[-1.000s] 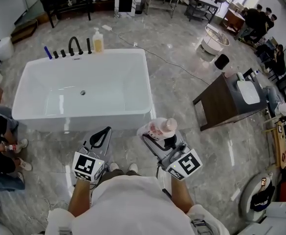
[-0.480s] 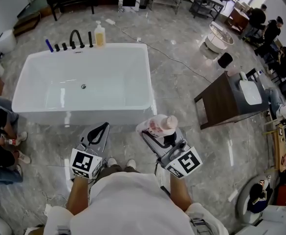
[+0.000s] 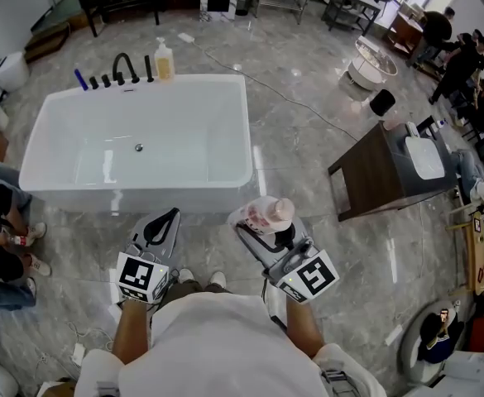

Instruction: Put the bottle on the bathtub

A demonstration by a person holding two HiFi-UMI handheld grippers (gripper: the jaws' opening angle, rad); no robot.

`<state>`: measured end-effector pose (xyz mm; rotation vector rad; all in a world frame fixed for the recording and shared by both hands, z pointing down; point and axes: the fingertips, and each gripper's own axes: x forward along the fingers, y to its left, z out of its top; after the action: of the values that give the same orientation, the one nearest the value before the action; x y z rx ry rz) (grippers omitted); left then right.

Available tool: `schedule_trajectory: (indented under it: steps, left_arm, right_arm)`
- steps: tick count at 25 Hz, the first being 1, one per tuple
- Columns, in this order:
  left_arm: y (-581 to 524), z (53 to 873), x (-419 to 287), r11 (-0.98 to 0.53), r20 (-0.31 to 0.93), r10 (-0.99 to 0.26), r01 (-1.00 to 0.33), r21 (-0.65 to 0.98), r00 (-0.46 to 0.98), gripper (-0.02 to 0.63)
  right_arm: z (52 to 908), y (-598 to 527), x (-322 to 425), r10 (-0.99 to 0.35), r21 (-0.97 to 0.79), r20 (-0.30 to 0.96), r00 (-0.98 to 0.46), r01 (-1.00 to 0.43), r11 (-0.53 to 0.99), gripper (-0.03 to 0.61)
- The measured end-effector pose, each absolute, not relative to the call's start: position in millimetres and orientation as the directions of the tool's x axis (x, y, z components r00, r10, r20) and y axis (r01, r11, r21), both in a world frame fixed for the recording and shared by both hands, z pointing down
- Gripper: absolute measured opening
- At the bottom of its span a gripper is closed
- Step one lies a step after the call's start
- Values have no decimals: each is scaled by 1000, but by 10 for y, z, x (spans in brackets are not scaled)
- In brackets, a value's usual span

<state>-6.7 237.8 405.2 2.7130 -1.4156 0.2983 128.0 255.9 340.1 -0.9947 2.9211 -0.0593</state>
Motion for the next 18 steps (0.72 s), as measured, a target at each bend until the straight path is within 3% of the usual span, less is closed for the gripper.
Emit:
schedule_trajectory:
  steps: [18]
  left_arm:
    - [2160,4051,217,-566,195,-816,-821,-76,545,6]
  right_arm:
    - [3442,2357,1637,-614,-50,-88,-784,-613,789,244]
